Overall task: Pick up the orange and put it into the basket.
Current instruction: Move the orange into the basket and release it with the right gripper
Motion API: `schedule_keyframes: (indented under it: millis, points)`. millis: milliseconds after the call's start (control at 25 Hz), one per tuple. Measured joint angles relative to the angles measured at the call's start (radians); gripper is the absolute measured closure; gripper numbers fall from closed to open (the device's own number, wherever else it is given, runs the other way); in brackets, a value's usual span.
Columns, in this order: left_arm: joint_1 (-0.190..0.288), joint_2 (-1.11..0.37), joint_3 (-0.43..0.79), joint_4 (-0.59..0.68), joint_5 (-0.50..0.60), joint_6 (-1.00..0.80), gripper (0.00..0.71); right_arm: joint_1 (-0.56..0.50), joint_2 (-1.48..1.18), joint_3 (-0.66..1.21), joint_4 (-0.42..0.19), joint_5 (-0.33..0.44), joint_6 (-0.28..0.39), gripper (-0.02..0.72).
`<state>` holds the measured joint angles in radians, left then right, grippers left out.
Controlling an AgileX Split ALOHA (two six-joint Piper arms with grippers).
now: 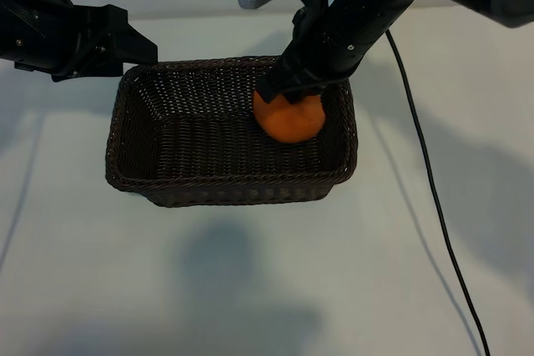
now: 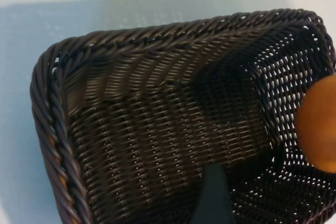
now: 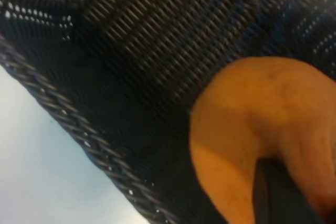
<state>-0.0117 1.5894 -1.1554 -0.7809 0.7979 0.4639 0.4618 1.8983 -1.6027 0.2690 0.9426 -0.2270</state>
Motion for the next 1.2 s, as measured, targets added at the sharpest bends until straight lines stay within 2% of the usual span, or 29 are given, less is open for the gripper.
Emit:
schedule_keyframes:
  millis: [360, 640, 1200]
  points:
    - [0.0, 0.0, 0.0, 0.0, 0.0, 0.0, 0.123, 0.005, 0.043, 0.0, 0.01, -0.025, -0.026, 0.606]
    - [0.0, 0.0, 0.0, 0.0, 0.0, 0.0, 0.123, 0.047, 0.116, 0.0, 0.027, -0.051, -0.068, 0.606]
    - [0.0, 0.0, -0.001, 0.0, 0.001, 0.002, 0.123, 0.076, 0.194, -0.001, 0.049, -0.084, -0.074, 0.606]
